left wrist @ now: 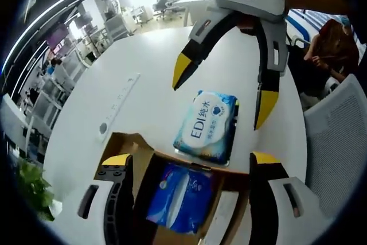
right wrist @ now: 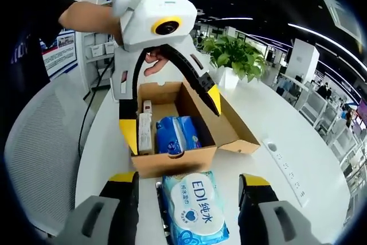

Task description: Operate the shoe box by opening the lid, removing the specified soft item, and placing it in the target area until the item is outside and the box remains undamaged.

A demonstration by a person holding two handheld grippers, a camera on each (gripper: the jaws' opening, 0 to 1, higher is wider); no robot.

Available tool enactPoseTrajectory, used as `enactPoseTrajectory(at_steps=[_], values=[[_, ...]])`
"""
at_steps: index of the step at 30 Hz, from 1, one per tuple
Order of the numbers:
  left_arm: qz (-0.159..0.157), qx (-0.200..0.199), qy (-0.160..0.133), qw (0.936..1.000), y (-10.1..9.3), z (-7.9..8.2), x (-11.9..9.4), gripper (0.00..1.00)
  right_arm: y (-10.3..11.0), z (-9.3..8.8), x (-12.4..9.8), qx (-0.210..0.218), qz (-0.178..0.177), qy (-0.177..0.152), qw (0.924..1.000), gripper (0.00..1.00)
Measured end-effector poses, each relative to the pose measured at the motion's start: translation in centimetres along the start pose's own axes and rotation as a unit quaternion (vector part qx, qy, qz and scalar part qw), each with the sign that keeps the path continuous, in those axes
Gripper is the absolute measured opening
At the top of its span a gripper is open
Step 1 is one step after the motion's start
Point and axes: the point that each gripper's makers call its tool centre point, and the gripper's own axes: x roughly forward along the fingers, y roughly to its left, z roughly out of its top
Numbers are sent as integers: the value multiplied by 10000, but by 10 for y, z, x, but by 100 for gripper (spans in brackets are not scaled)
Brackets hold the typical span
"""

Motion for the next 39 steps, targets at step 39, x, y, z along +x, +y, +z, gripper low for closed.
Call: enactPoseTrajectory(at_steps=[39], values=[[245, 76, 747, 9969, 31, -93, -11, 55, 17, 26, 65, -367, 235, -23, 9990, 48]])
